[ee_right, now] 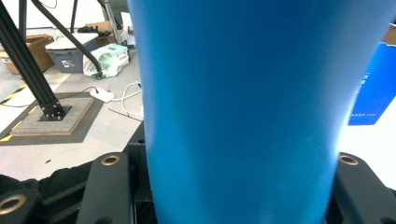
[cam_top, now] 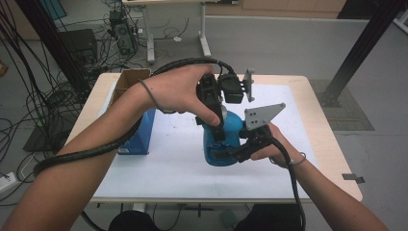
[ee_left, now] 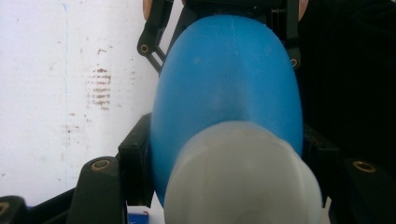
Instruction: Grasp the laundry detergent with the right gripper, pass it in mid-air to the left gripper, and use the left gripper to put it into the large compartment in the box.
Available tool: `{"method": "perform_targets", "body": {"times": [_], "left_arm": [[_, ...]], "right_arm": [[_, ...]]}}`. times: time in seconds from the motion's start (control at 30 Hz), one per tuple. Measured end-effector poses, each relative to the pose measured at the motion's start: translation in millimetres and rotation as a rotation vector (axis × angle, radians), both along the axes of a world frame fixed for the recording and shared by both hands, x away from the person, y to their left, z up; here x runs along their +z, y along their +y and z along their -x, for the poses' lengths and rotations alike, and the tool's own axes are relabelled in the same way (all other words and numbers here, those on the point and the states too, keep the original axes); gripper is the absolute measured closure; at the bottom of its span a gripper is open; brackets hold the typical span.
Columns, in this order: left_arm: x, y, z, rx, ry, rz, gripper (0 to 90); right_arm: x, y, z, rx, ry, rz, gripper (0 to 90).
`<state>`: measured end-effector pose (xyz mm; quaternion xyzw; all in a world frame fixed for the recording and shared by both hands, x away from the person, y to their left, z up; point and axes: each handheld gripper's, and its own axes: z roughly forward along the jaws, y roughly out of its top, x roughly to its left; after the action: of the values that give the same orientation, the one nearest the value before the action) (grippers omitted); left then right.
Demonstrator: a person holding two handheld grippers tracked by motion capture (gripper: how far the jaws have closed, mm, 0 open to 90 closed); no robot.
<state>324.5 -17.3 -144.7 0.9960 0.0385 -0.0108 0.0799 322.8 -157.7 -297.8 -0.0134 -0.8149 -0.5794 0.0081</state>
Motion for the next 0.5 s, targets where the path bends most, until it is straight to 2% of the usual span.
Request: {"method": "perform_targets", "body": {"times": [0.5], "left_arm": [[-1.5,0.7,-2.1,0.01,0.009,-0.01,37.4]], "right_arm": [[-2.6,2.1,-1.8,0.003,0.005,-0.006,43.0]]}}
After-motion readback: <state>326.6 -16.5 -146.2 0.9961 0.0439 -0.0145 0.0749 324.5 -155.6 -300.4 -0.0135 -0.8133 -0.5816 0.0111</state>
